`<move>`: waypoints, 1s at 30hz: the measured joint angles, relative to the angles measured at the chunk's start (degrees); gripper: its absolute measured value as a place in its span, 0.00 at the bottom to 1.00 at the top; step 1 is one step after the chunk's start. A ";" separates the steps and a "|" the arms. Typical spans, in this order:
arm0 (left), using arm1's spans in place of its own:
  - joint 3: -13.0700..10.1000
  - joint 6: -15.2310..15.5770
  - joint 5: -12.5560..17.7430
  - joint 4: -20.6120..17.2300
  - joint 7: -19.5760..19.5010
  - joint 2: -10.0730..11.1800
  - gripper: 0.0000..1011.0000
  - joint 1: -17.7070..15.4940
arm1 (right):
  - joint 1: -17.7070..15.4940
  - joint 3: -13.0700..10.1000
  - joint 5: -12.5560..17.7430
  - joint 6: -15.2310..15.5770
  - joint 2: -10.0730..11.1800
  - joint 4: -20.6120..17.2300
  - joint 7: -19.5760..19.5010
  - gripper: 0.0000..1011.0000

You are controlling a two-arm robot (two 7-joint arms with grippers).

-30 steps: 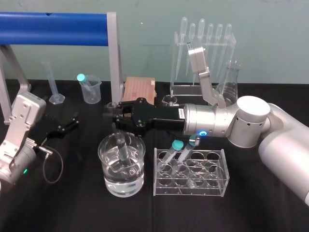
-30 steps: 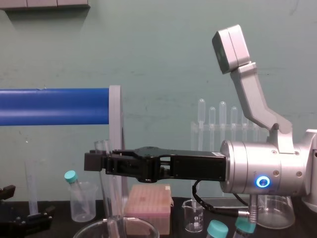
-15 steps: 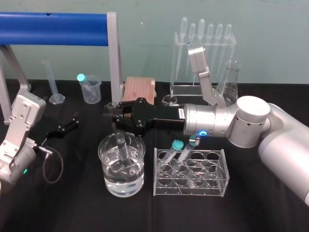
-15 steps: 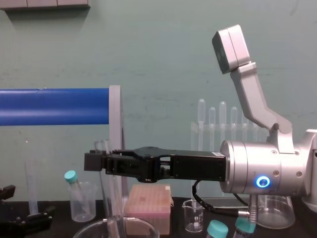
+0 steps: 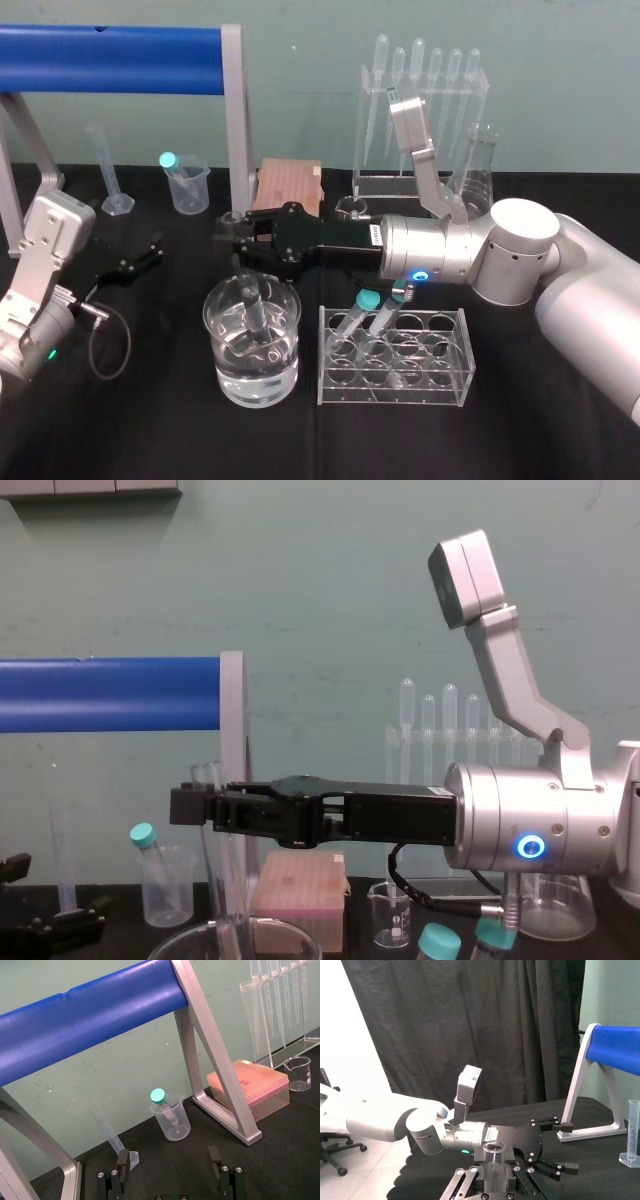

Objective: Hold the test tube with one hand and immerse one end into the beaker, then return it to the test tube rack.

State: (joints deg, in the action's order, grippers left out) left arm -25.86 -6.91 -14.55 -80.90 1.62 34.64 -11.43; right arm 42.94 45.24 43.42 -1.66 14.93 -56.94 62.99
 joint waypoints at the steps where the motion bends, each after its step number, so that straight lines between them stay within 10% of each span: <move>1: 0.00 0.00 0.00 0.00 0.00 0.00 0.99 0.00 | 0.00 0.00 0.00 0.00 0.00 0.00 0.00 0.22; 19: 0.00 0.00 0.00 0.00 0.00 0.00 0.99 0.00 | -0.15 -0.53 0.19 -0.71 -0.03 -0.51 0.29 0.22; 30: 0.00 0.00 0.00 0.00 0.00 0.00 0.99 0.00 | -0.67 -5.55 3.58 -5.21 1.41 -4.15 0.92 0.22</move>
State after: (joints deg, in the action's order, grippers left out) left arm -25.86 -6.91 -14.55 -80.90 1.62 34.65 -11.43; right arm 42.27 39.69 47.00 -6.88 16.34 -61.08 63.91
